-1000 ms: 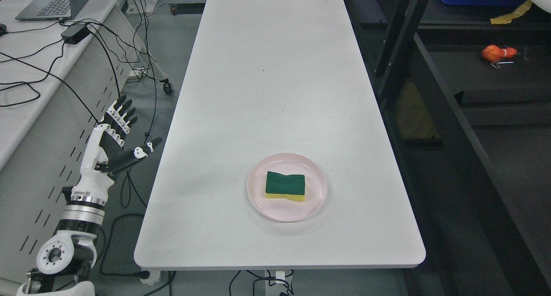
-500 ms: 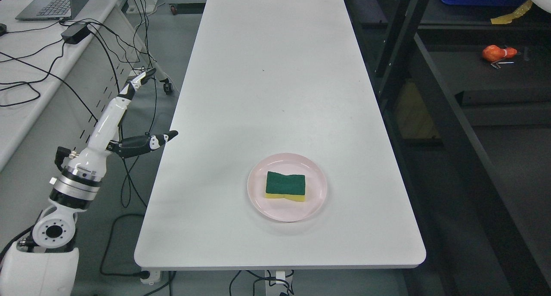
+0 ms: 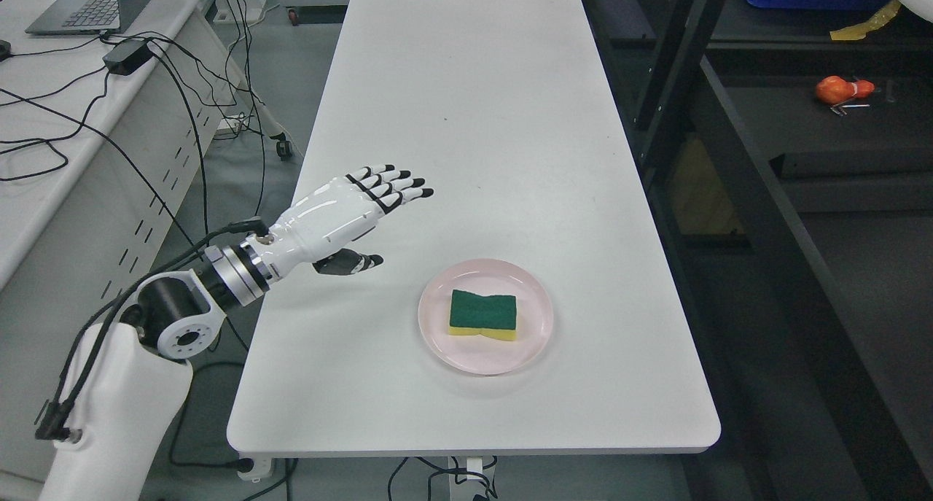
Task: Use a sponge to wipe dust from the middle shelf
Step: 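Lower the left hand onto the green-and-yellow sponge and grasp it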
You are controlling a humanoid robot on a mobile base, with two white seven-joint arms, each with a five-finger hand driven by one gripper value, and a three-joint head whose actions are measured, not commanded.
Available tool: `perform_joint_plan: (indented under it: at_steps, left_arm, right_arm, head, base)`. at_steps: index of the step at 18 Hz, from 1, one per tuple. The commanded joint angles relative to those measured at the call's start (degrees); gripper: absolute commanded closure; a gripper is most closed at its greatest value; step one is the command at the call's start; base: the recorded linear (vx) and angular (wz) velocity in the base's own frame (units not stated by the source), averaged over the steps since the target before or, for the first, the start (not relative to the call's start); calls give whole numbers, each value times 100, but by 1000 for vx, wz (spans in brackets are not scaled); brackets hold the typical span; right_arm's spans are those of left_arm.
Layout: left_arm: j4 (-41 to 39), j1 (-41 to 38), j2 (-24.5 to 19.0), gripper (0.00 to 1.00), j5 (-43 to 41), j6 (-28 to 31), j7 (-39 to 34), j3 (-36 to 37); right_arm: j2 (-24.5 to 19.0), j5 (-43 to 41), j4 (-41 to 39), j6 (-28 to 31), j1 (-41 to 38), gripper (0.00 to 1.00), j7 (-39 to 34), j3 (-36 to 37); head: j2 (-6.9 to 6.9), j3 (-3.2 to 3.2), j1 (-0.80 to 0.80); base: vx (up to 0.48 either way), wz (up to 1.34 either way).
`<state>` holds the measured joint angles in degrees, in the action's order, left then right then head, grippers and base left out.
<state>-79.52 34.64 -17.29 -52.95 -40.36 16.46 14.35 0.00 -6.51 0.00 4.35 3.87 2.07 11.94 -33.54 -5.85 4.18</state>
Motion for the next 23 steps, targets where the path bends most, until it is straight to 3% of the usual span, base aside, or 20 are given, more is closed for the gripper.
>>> perform_joint_plan:
  at_steps: [1, 7, 12, 17, 23]
  left_arm:
    - [236, 552, 489, 9, -1191, 2, 24, 2159]
    - [-2, 438, 665, 11, -1323, 45, 612, 2450]
    - [7, 394, 938, 21, -1376, 98, 849, 2214]
    - [-11, 192, 956, 38, -1341, 37, 1078, 1634]
    - [-63, -124, 1052, 78, -455, -464, 1438, 377]
  right_arm:
    - [100, 0, -100, 5, 0, 0, 4, 1]
    - [100, 0, -100, 5, 0, 0, 4, -7]
    - [100, 0, -100, 5, 0, 0, 4, 1]
    - [100, 0, -100, 5, 0, 0, 4, 1]
    - [100, 0, -100, 5, 0, 0, 4, 1]
  head:
    - [0, 0, 0]
    - [0, 0, 0]
    - [0, 0, 0]
    - [0, 0, 0]
    - [0, 0, 0]
  base:
    - [0, 0]
    - [0, 0]
    - [0, 0]
    - [0, 0]
    - [0, 0]
